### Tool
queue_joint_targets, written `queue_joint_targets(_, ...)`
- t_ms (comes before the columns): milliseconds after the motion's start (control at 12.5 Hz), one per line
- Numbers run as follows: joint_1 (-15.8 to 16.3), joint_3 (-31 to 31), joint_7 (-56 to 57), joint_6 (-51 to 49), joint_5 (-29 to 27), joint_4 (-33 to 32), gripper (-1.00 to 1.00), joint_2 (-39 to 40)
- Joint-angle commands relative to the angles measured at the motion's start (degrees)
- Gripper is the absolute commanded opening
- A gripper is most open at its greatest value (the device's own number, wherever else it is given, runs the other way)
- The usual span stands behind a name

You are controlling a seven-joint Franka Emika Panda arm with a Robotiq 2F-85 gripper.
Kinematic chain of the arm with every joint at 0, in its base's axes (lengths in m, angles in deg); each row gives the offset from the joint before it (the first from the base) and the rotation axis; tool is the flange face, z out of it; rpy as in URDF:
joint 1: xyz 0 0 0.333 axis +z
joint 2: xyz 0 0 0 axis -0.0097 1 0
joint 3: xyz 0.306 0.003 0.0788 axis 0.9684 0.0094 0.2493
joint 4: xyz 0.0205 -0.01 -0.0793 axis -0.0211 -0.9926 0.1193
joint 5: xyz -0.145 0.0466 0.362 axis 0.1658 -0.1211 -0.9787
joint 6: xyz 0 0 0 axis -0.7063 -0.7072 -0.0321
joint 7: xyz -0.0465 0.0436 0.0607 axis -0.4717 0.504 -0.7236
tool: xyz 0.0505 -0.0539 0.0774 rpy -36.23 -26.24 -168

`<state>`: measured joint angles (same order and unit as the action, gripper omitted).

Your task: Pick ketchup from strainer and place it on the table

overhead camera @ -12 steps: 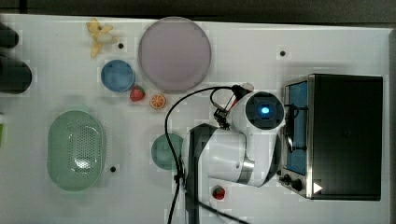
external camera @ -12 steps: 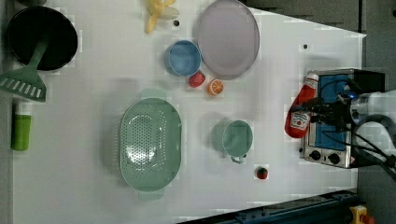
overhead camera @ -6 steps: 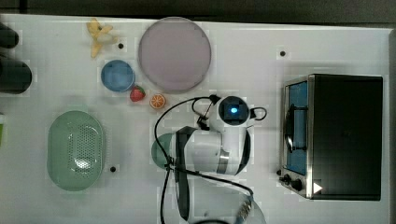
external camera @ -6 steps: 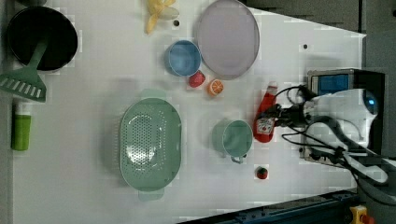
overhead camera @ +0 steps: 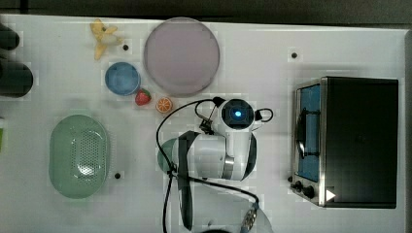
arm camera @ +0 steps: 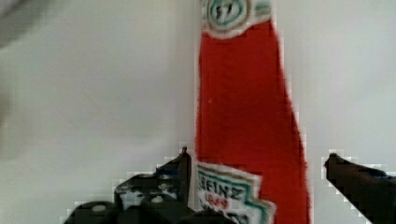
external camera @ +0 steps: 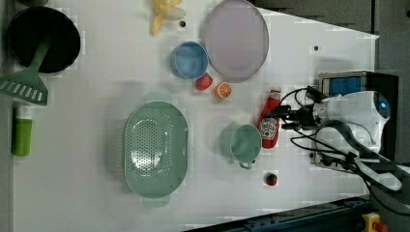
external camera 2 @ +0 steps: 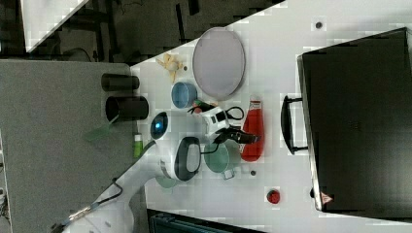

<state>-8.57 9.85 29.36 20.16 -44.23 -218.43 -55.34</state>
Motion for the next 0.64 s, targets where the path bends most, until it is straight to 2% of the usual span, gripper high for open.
queue_joint_targets(80,0.16,1.08,-1.26,-5.76,-1.16,3.54,1.0,-9.32)
queue_joint_targets(400,0.19,1.52,-8.94,-28.36,-1.16,13.4,1.0,-18.4)
queue_joint_targets(640,0.19,1.44,-12.88,-37.85,-1.16,22.79,1.0,-21.07)
